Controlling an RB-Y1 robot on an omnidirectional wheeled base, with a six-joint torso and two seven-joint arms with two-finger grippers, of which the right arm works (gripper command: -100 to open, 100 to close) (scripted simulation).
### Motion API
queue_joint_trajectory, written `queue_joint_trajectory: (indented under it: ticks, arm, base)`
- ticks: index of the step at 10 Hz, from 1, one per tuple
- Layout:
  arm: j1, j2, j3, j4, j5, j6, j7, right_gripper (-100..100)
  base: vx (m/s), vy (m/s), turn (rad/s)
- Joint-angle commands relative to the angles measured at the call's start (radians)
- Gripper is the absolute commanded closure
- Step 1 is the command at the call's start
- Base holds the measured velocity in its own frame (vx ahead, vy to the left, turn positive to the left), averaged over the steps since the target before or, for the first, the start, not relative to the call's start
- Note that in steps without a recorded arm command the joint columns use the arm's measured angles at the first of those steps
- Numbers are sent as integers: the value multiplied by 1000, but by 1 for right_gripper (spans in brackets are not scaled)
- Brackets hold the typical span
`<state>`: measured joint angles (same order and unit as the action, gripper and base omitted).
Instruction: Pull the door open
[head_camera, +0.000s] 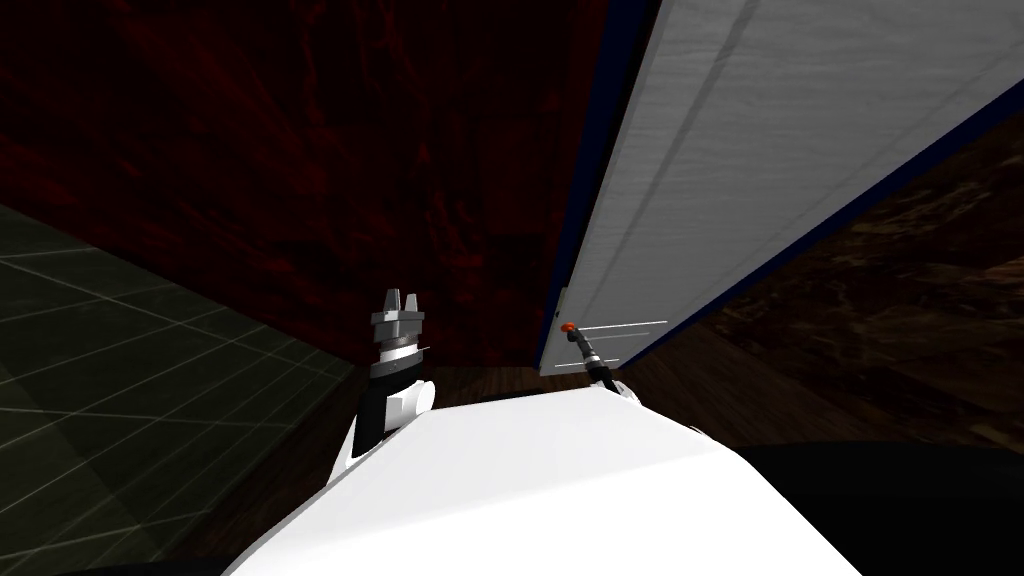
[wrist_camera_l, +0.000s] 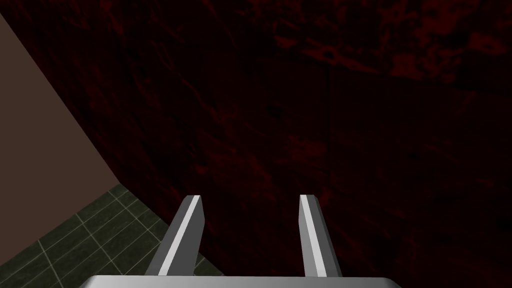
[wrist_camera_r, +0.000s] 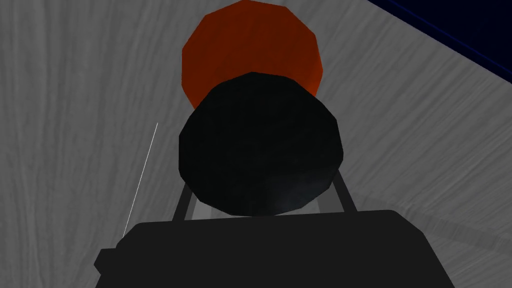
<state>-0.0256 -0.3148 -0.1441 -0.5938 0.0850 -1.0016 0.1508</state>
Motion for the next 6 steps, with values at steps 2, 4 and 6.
queue_joint_trajectory:
  ticks: [2,4,6]
  arm:
    - [-5,13,28,-2,-41,5,-76,100]
    - [-7,14,37,-4,-62,10,-126,100]
    - [-8,14,46,-6,-83,15,-172,100]
  base:
    - [-69,-35,95]
    - [-64,-28,66]
    - [-50,-23,47]
